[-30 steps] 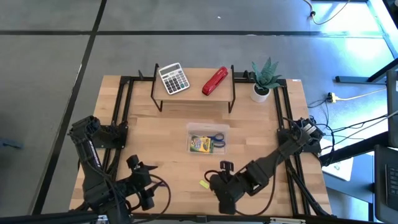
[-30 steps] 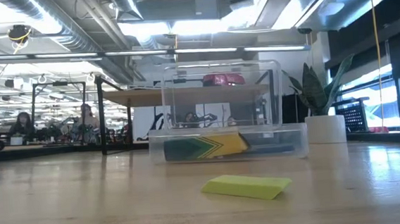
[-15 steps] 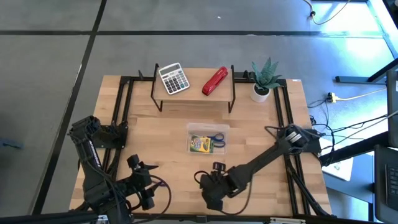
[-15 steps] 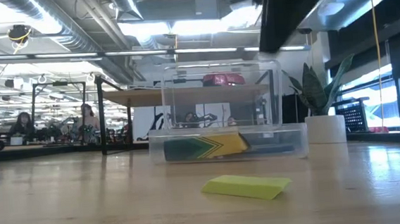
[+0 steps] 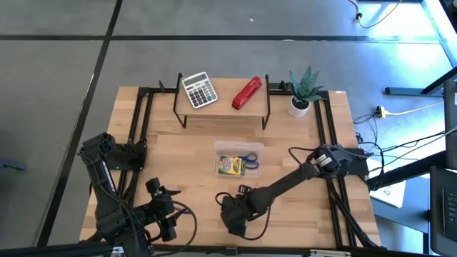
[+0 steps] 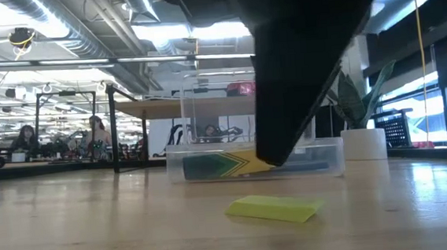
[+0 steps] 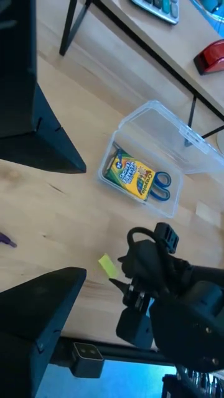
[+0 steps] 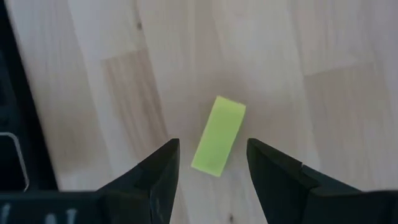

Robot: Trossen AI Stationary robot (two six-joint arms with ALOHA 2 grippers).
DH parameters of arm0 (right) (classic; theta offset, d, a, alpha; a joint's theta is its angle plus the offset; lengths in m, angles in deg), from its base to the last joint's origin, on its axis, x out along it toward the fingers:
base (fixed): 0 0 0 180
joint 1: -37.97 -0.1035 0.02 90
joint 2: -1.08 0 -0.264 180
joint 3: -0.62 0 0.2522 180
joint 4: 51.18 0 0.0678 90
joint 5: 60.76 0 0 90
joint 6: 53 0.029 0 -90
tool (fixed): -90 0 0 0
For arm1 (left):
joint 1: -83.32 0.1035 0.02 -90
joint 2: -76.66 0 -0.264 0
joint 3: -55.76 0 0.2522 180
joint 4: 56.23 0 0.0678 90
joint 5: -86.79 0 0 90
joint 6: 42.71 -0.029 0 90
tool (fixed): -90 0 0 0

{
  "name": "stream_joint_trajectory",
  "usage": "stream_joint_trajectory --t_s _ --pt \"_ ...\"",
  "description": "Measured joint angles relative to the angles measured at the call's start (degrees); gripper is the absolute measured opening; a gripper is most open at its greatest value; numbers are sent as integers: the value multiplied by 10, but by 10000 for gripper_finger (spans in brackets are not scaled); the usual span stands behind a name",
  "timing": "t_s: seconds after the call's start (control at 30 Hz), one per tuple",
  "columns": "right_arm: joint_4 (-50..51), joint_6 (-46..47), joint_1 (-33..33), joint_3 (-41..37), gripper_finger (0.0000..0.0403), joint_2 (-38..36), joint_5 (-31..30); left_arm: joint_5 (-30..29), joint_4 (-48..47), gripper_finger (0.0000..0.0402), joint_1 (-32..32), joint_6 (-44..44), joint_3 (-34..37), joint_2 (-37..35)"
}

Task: Pack school essentials
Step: Put the green eraser into the transparent supply box

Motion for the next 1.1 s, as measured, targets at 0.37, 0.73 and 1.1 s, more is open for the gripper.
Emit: stream_joint_trajectory --t_s 0.37,0.73,1.1 --pt "1 2 4 0 189 18 -2 0 0 254 0 0 0 0" --pt "3 -1 11 0 189 18 -8 0 0 254 0 2 0 0" --pt "-7 -3 11 1 189 33 -6 0 0 254 0 2 0 0"
